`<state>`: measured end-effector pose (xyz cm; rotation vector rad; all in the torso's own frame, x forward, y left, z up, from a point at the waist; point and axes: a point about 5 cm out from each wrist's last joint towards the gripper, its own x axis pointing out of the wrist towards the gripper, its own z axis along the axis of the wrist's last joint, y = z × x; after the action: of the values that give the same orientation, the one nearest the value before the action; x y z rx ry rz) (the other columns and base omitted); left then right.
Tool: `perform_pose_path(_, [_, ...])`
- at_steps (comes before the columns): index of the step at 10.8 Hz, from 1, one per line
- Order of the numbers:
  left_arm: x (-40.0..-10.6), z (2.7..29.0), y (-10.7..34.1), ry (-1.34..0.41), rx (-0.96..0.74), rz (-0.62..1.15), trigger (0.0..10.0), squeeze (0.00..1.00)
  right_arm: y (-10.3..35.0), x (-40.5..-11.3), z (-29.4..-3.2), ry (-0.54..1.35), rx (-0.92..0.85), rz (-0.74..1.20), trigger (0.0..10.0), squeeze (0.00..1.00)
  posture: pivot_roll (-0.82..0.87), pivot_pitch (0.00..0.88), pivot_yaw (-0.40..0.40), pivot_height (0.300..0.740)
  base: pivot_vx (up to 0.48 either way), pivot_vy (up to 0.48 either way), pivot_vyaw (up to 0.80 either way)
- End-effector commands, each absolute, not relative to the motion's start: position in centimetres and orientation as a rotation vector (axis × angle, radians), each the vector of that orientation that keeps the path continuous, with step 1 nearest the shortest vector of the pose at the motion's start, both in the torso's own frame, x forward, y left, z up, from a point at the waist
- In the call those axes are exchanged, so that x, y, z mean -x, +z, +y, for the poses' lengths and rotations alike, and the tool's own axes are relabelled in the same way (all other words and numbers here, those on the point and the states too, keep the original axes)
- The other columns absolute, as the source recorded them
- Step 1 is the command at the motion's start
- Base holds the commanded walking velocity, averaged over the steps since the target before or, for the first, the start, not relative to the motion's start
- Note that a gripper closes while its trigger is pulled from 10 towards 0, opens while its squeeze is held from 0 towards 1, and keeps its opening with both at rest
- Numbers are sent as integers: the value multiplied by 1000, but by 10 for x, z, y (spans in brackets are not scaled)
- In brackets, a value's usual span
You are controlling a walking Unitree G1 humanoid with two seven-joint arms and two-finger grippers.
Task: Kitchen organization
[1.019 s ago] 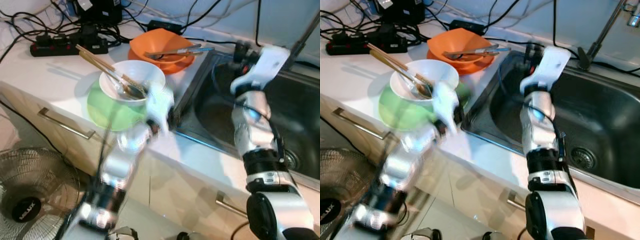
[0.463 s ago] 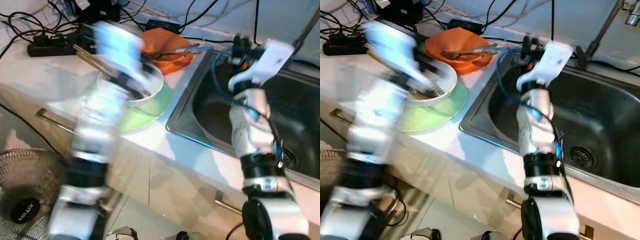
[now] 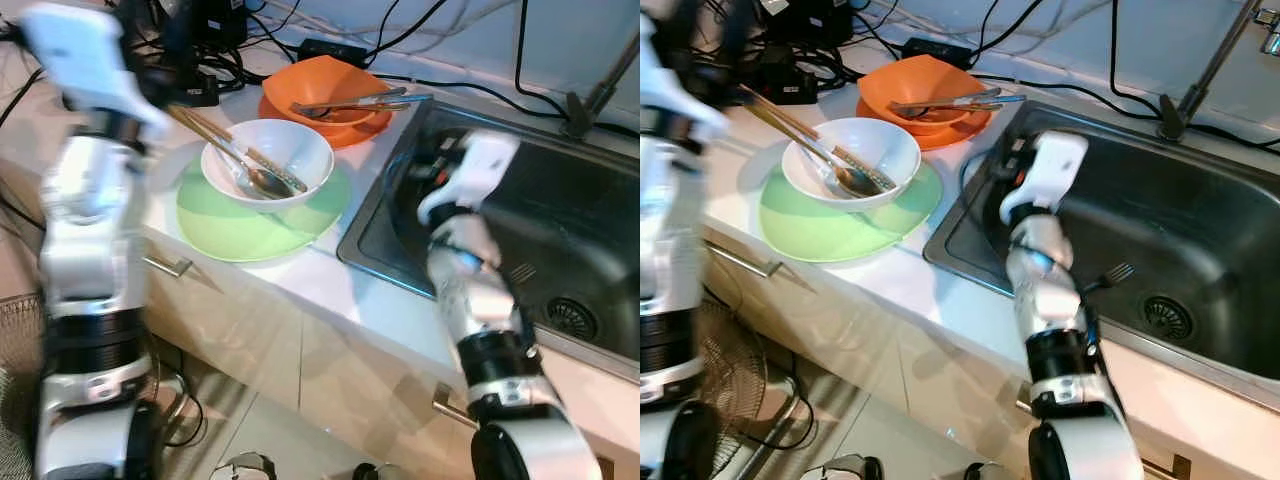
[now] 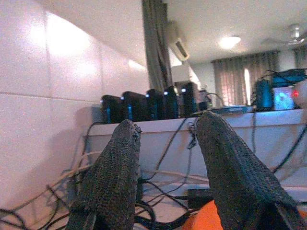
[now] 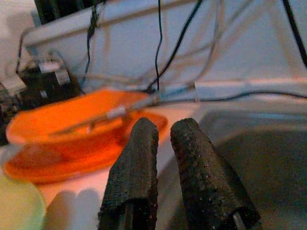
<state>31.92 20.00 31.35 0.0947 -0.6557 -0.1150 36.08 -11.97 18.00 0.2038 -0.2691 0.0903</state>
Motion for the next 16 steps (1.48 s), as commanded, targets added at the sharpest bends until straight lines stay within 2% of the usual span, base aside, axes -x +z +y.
perform_pose_path(1, [-314,209,316,-88,-86,-662,10000,0,167,-359,-120,82,-187,-222,10000,0,147,78,-37,740,0,0,0])
perform_pose_path(4, [-302,250,301,-11,-3,-576,10000,0,151,-355,-116,88,-175,-177,10000,0,156,70,-29,740,0,0,0])
perform_pose_path(6, [-299,266,287,56,65,-528,10000,0,151,-356,-115,88,-172,-177,10000,0,160,66,-29,740,0,0,0])
perform_pose_path(7, [-304,274,266,69,207,-440,10000,0,151,-356,-114,91,-172,-180,10000,0,158,63,-27,740,0,0,0])
perform_pose_path(8, [-309,271,251,12,269,-358,10000,0,151,-356,-113,92,-171,-182,10000,0,155,64,-26,740,0,0,0])
perform_pose_path(11, [-320,249,235,-131,288,-256,10000,0,151,-356,-115,80,-168,-183,10000,0,144,81,-29,740,0,0,0])
perform_pose_path(16, [-342,238,229,-161,350,-211,10000,0,151,-355,-119,63,-169,-184,10000,0,130,100,-28,740,0,0,0])
